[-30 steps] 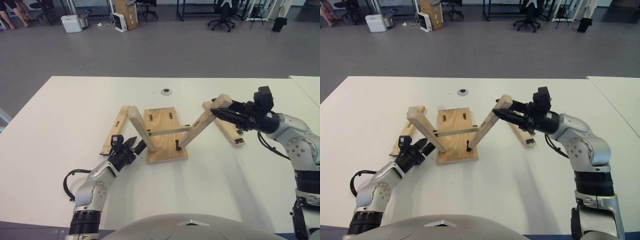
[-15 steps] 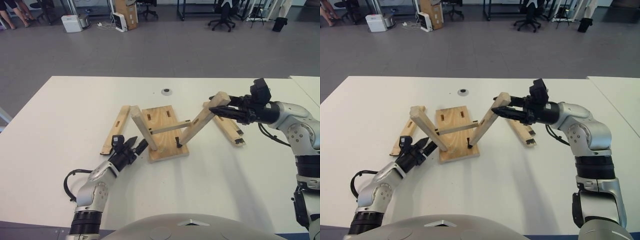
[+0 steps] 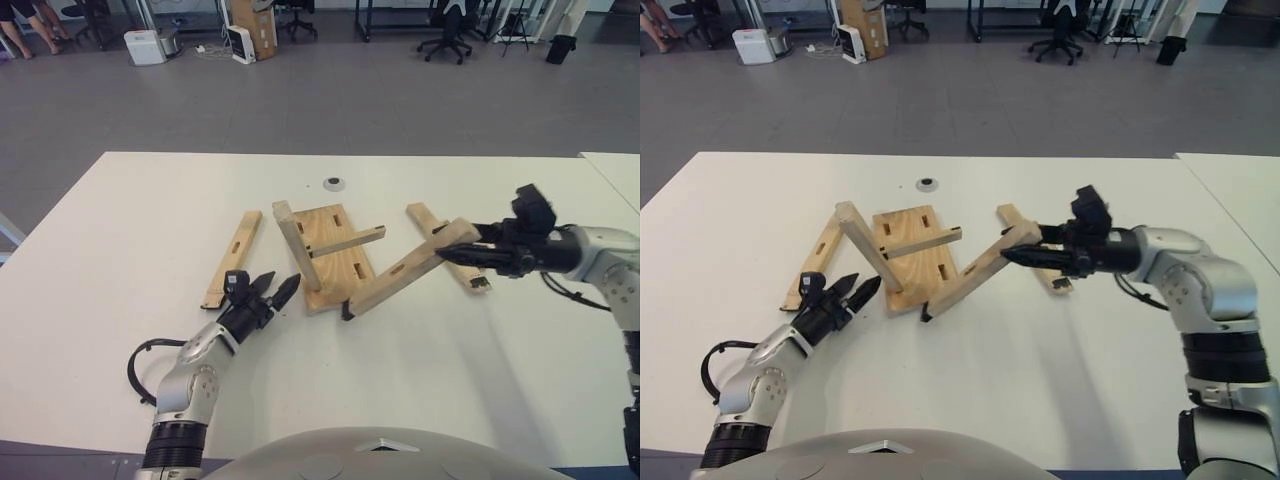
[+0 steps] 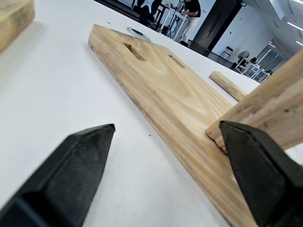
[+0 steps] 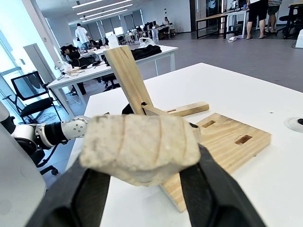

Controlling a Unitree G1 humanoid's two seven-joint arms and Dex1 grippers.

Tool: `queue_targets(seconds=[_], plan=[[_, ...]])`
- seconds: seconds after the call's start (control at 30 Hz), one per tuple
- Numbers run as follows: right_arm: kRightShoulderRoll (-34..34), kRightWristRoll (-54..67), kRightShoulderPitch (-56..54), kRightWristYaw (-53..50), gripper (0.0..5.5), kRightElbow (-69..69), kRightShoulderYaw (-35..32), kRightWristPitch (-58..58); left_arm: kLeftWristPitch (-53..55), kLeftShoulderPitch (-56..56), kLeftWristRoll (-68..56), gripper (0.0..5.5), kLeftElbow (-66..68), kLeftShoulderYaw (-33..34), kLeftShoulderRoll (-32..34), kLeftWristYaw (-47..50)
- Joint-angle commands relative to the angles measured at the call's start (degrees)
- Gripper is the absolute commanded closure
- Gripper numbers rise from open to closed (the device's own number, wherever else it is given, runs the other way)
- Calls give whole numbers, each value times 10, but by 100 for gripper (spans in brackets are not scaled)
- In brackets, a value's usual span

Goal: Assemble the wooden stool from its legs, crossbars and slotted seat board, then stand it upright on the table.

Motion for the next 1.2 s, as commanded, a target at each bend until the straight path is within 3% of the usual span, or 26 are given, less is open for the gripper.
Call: queue_targets(seconds=[0.03, 0.13, 0.27, 0.4, 0.6, 0.93, 1.2], plan=[[-26, 27, -87, 4, 343, 66, -39, 47, 34, 41, 23, 143, 57, -10, -7, 18], [1, -7, -121, -19, 343, 114, -37, 12, 34, 34, 26, 143, 59, -11, -5, 17], [16, -98, -85, -9, 343, 127, 6, -95, 31, 29, 77, 143, 75, -29, 27, 34], [23, -126, -67, -5, 343, 140, 10, -137, 10, 9, 133, 143, 123, -35, 68, 45], [39, -154, -77, -14, 343, 158, 8, -183, -12, -8, 158, 143, 146, -42, 67, 46], [24, -77, 7, 15, 343, -9, 19, -69, -22, -18, 173, 143, 157, -54, 58, 41], [16, -51, 2, -8, 343, -32, -19, -39, -28, -21, 171, 143, 167, -54, 55, 41]])
